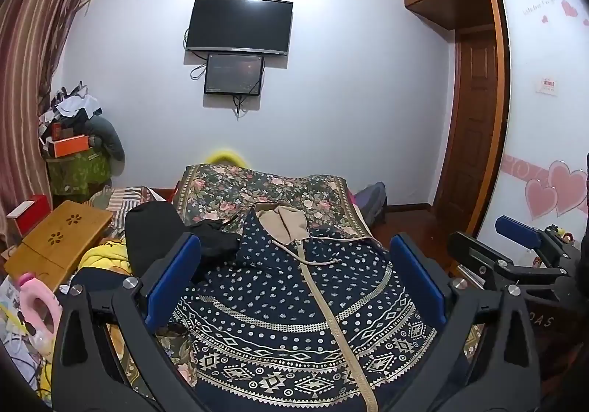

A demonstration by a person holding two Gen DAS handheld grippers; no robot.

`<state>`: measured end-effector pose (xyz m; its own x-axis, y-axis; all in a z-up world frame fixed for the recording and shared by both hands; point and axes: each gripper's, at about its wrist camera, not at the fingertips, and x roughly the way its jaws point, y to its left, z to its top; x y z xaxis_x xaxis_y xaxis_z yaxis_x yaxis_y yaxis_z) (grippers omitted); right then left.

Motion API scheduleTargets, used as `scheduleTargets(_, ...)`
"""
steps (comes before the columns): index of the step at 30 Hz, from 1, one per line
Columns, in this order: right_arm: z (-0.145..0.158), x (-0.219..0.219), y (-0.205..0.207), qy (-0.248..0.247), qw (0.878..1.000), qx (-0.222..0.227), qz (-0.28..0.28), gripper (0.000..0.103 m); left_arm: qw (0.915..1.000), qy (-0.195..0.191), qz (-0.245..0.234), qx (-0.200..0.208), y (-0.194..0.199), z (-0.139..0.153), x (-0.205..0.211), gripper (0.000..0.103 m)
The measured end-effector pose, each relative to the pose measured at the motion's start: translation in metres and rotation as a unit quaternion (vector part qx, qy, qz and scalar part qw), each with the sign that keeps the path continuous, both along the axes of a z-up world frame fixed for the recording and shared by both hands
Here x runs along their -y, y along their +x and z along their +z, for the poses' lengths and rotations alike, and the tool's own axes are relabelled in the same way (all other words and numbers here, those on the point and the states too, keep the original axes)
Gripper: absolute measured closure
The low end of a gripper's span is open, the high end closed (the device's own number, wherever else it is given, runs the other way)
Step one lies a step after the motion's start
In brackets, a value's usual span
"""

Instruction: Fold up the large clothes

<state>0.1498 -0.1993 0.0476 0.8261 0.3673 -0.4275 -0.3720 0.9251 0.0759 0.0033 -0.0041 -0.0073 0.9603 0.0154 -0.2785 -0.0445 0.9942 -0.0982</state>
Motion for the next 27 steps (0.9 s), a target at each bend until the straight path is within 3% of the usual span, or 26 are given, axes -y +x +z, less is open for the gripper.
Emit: scheduleTargets(27, -0.0049, -0.0025, 0.0047, 0.005, 1.0, -0.012, 0.003, 0.002, 0.9999, -0.011, 0.005, -0.01, 0.0035, -0.0038, -0.0106, 0.0)
